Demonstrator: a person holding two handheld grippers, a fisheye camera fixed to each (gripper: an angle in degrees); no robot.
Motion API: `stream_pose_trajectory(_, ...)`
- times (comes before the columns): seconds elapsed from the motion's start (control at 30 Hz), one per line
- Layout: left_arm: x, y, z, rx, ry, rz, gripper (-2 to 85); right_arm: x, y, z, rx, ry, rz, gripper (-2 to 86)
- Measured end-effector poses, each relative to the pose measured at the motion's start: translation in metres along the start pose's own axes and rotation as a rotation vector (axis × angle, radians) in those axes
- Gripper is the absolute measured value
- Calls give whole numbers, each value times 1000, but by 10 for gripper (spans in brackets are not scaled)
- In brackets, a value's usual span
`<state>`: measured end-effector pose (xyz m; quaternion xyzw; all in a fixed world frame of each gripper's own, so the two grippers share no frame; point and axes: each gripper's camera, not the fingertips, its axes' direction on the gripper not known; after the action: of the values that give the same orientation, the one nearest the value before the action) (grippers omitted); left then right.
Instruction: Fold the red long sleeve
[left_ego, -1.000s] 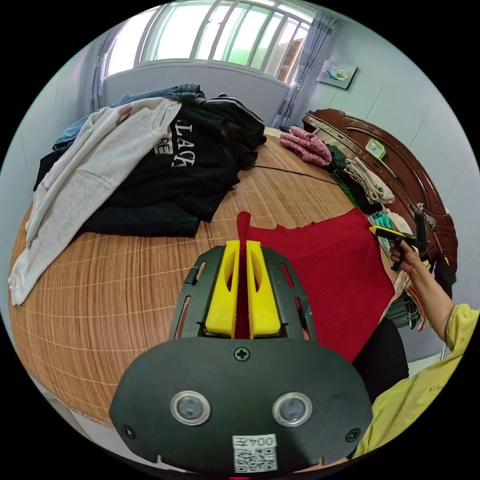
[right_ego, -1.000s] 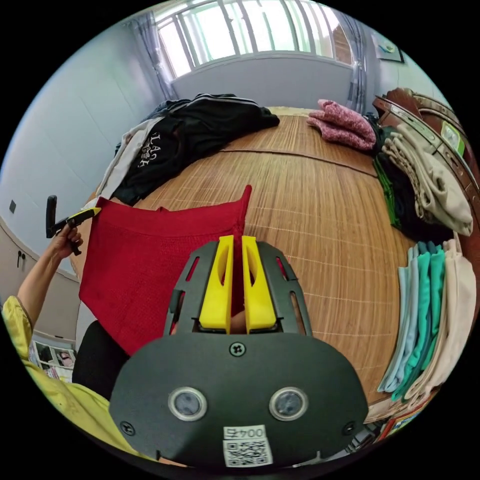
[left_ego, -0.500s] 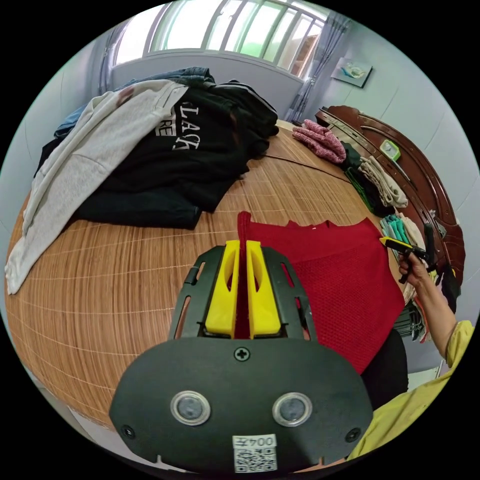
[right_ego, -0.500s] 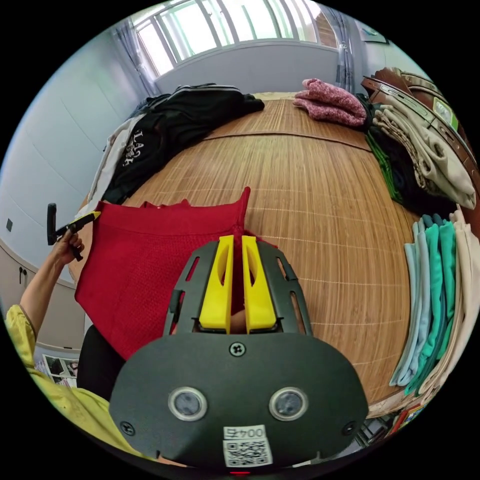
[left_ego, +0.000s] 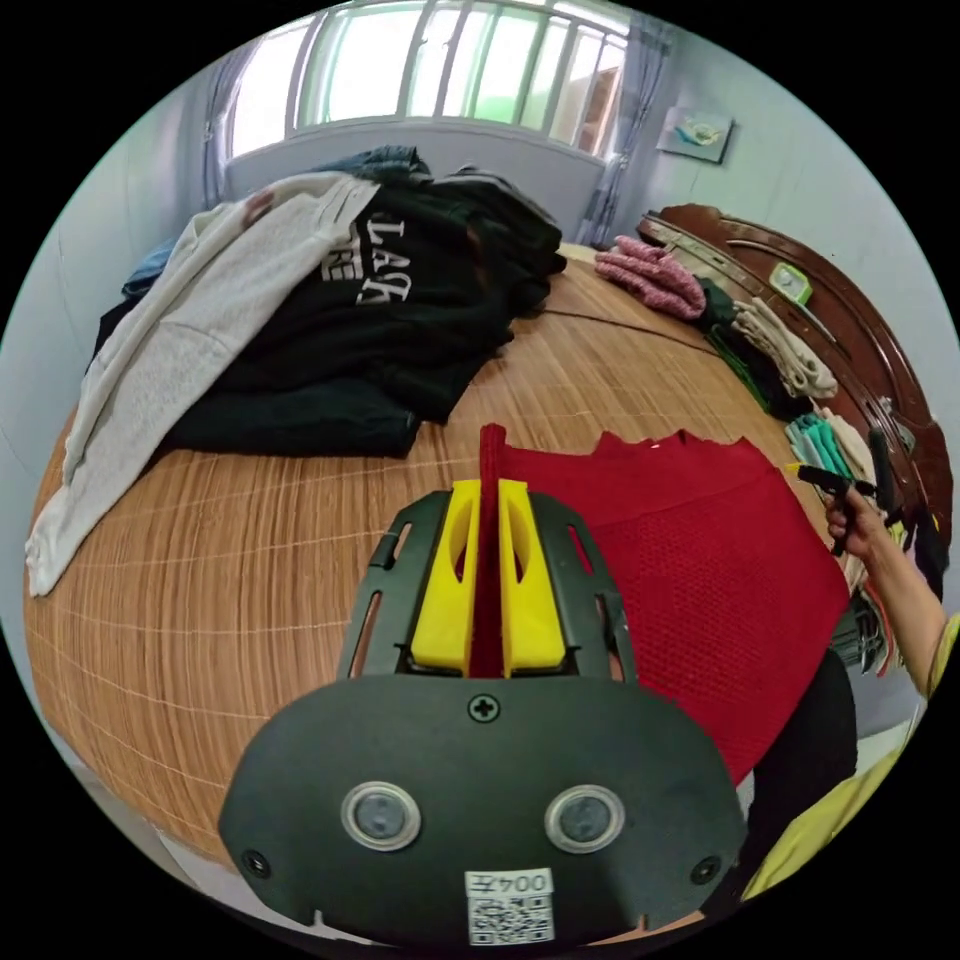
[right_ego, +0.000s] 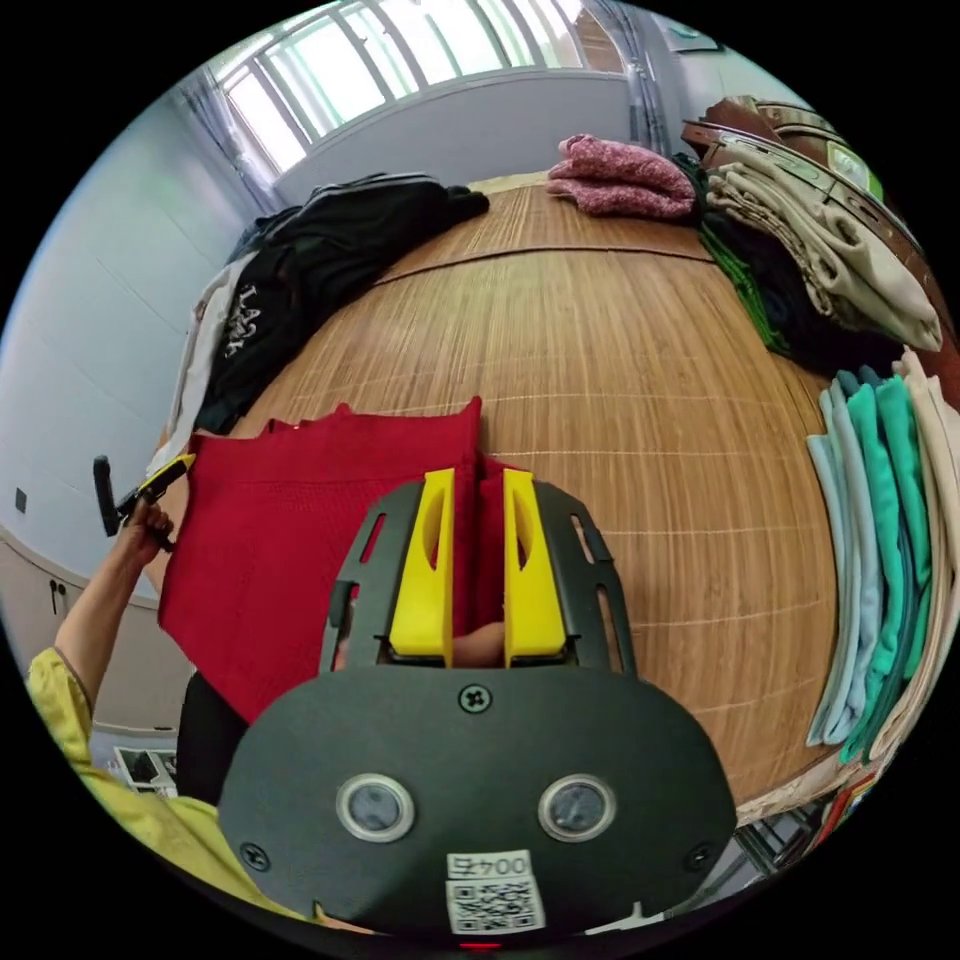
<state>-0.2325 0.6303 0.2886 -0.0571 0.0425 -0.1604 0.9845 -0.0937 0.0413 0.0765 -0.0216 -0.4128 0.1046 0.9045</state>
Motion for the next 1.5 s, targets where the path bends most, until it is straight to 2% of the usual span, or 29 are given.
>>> stream_pose_trajectory(0.17,15,61,-104,49,-22,131,12,13,77,-65,31,-189,-41,88)
stream_pose_trajectory(0.43,31,182,-176,-61,-25,128,28,-10,194,-85,16,-183,-43,103)
stream_pose_trajectory(0.57,37,204,-173,-130,30,185,93,-30,205,-70,-32,-142,-94,105)
stream_pose_trajectory(0.73,32,203,-180,-128,87,238,134,-56,208,-53,-90,-52,-184,112)
stream_pose_trajectory(1.1,41,145,-183,-245,64,414,97,-99,193,-26,-180,97,-267,63)
stream_pose_trajectory(1.17,36,132,-185,-329,18,399,69,-112,190,-23,-184,156,-303,45)
stream_pose_trajectory(1.27,24,119,-198,-336,34,352,44,-120,187,-27,-185,202,-309,38)
stream_pose_trajectory(1.5,6,106,-211,-330,40,287,38,-109,186,1,-258,126,-171,39)
